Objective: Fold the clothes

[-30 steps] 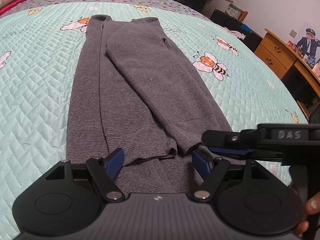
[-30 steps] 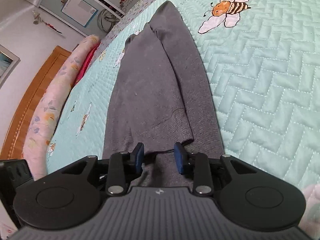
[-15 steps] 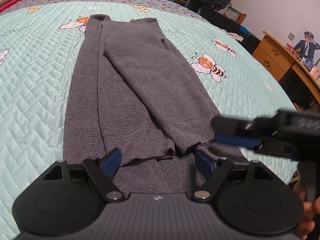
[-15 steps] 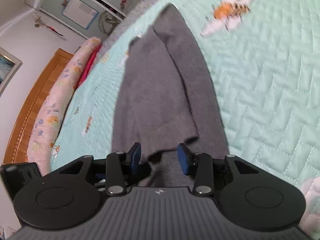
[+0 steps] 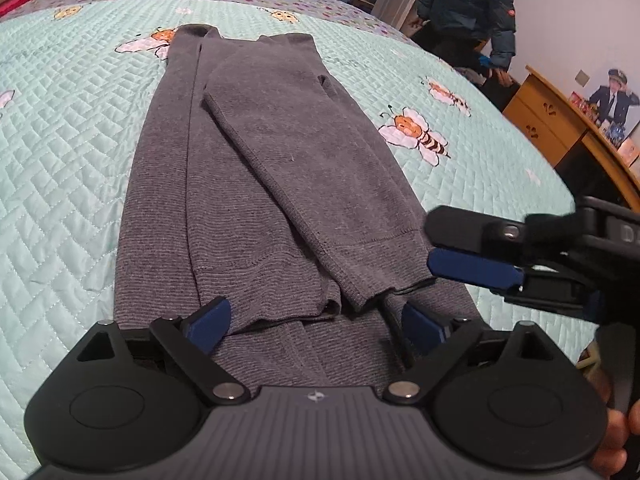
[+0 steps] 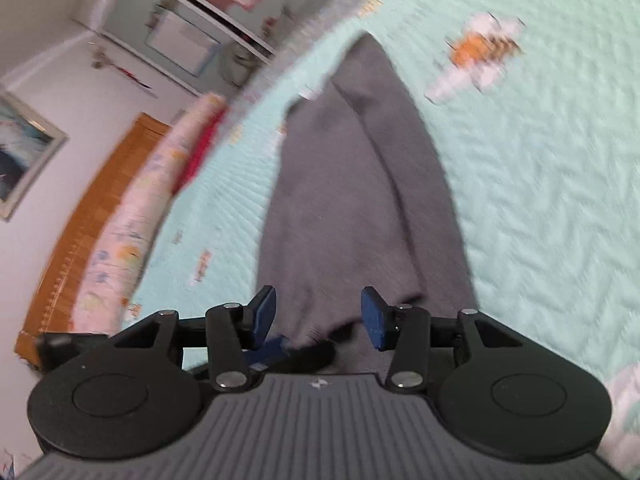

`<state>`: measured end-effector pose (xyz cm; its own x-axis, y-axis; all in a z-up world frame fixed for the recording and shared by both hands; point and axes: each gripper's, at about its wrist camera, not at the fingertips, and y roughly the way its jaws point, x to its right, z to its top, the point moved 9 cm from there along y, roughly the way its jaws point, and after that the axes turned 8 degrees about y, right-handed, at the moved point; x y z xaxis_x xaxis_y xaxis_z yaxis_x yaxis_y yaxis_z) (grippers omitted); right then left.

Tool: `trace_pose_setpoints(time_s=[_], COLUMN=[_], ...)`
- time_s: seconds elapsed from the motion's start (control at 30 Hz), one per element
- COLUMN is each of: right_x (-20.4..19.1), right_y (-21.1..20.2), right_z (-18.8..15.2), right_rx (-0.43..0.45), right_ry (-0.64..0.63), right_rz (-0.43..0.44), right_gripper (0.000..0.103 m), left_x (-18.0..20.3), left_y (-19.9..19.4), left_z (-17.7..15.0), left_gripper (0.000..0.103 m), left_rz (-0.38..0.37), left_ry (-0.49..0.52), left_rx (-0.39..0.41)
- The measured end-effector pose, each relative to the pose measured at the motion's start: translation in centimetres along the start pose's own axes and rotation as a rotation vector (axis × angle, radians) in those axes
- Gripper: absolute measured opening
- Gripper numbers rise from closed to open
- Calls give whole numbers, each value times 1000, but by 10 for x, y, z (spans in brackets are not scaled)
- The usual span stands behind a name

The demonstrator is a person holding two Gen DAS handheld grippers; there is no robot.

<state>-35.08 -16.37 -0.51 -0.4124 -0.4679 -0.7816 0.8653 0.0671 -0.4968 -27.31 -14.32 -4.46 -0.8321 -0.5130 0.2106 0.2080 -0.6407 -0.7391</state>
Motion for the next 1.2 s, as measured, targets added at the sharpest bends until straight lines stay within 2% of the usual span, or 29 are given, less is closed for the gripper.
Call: trace_pose_setpoints(time_s=[0.13, 0.2, 0.3, 0.47, 0.63, 0.7, 0.77, 0.83, 0.9, 1.0, 1.07, 1.1, 1.13, 1.2], right_x=[27, 29, 21, 20, 5, 8, 23, 41, 43, 26, 11, 7, 10, 21], right_y=[19, 14, 9, 7, -3, 1, 13, 17, 13, 3, -3, -4, -2, 5], right_z=[-8, -7, -6, -6, 3, 7, 3, -3, -4, 2, 5, 5, 4, 0], right_rx=[-57, -45, -44, -36, 28, 20, -33, -42, -50, -38, -15, -8, -12, -24], right_ry=[57, 92, 48, 46, 17, 18, 53, 98, 108, 69, 19, 9, 13, 37], right_rz=[-65, -38, -56, -72, 9, 12, -11, -15, -18, -22, 6, 15, 8, -17], right_gripper=[48, 49, 49, 50, 50, 51, 51, 35, 33, 35, 36, 38, 45, 48], left_x=[2, 0, -3, -1, -1, 0, 0, -1, -1, 0, -2, -4, -5, -8], left_y=[2, 2, 2, 2, 3, 3, 3, 3, 2, -3, -10, -14, -17, -22], left_z=[1, 1, 2, 2, 2, 2, 1, 2, 3, 7, 9, 10, 9, 6], left_gripper=[99, 99, 100, 101, 103, 103, 103, 103, 103, 101, 90, 89, 89, 89], left_rz=[12, 5, -9, -8, -12, -12, -15, -21, -23, -30, -56, -69, -76, -76], left_ry=[12, -1, -36, -35, -35, -31, -25, -25, -27, -46, -83, -102, -118, -133], left_rx=[-10, -6, -1, -3, -1, 0, 2, 4, 2, 1, 9, 11, 13, 12])
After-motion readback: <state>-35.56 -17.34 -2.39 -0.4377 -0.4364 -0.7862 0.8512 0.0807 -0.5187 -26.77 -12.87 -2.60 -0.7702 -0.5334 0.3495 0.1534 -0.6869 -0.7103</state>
